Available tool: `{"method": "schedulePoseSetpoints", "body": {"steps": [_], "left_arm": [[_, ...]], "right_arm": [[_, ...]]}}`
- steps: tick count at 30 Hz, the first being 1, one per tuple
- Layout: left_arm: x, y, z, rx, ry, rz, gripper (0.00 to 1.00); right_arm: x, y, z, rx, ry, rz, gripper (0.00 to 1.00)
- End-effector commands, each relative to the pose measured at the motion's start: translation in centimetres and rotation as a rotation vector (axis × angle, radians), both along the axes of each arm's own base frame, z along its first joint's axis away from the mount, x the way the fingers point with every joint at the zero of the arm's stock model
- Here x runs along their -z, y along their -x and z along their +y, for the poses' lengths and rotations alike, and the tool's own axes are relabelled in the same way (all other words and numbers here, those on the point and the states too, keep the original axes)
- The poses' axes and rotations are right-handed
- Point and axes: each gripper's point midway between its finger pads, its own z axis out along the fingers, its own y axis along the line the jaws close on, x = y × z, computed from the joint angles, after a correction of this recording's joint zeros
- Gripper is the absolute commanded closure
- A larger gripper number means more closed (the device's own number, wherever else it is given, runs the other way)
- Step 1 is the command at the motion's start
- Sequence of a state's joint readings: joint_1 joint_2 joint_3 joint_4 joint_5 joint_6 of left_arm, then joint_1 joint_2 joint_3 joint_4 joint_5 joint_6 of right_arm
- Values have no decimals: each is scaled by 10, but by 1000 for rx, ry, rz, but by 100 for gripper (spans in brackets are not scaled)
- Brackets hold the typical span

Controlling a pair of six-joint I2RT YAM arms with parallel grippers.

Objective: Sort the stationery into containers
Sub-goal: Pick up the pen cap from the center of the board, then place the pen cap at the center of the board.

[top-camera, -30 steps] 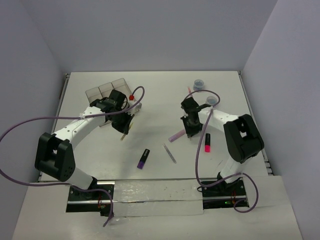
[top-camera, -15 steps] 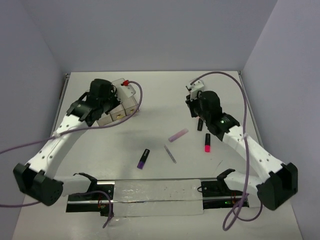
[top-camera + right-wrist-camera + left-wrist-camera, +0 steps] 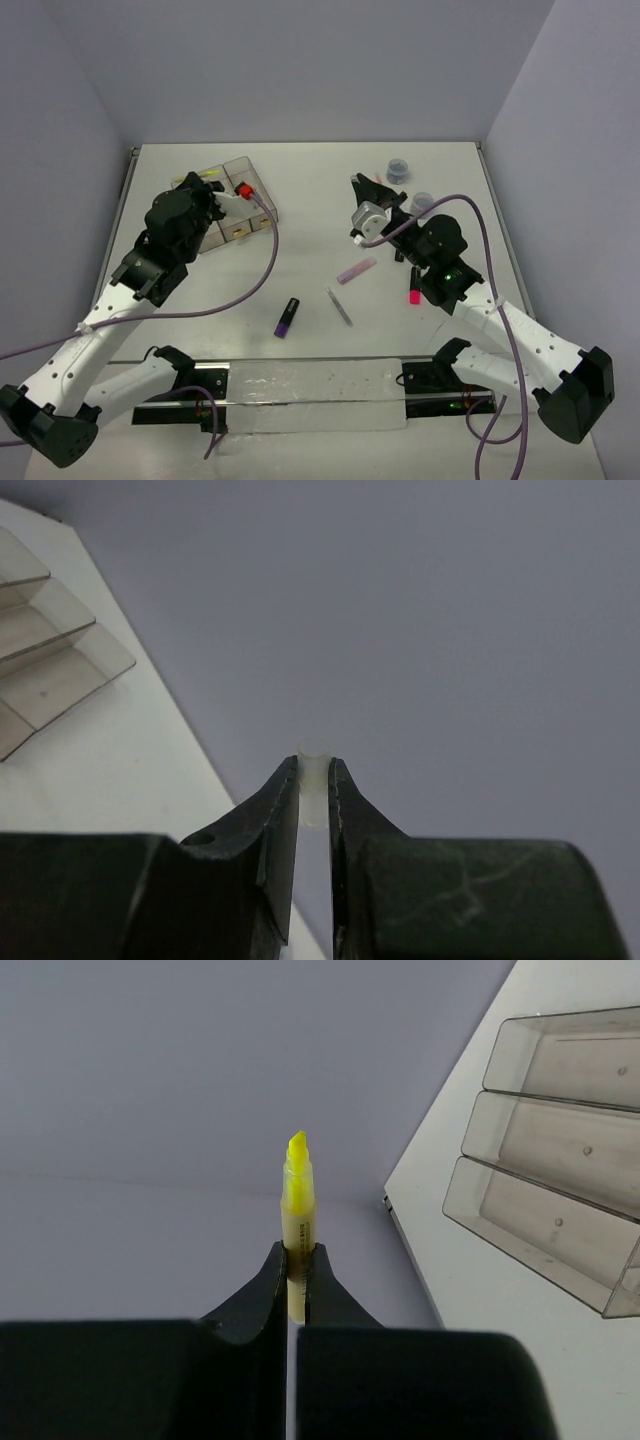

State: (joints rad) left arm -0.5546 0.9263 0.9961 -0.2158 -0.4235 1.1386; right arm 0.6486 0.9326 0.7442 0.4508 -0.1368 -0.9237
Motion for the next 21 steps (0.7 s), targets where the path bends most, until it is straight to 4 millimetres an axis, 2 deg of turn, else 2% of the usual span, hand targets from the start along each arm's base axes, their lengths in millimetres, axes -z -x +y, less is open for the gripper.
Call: {"method": "schedulePoseSetpoints", "body": {"steps": [1,2,4,5,7,8,10,13,14,15,16,18,20,21], "left_arm": [[-34,3,-11,15,241,11,100],[-12,1,-19,26,258,128,100],[-4,1,-44,82,394,246,100],[-3,-1,-59,110,472,297,100],[-2,-3,-73,117,554,359,100],[-4,-4,-77,113,592,375,100],[-3,-10,-84,79,663,427,100],[9,-17,-90,35,749,534,100],[12,-15,-91,23,784,572,100],[20,-12,-92,4,835,637,100],[25,-10,-91,-8,852,664,100],[43,-5,-91,-33,860,714,100],[57,-2,-89,-52,845,742,100],[63,-3,-89,-60,834,753,100]], "right_arm": [[-56,24,4,-97,-99,-133,100],[-73,26,2,-125,-151,-87,100],[-32,24,19,-202,-89,213,100],[-14,17,24,-193,-46,306,100],[36,9,26,-156,113,455,100],[60,3,24,-133,202,470,100],[95,-13,23,-105,353,391,100],[116,-29,32,-136,420,350,100],[122,-33,36,-151,453,366,100],[142,-39,42,-179,547,428,100],[143,-40,42,-177,554,431,100],[160,-50,35,-141,628,450,100],[179,-68,10,-68,671,474,100],[188,-68,12,-82,680,490,100]]}}
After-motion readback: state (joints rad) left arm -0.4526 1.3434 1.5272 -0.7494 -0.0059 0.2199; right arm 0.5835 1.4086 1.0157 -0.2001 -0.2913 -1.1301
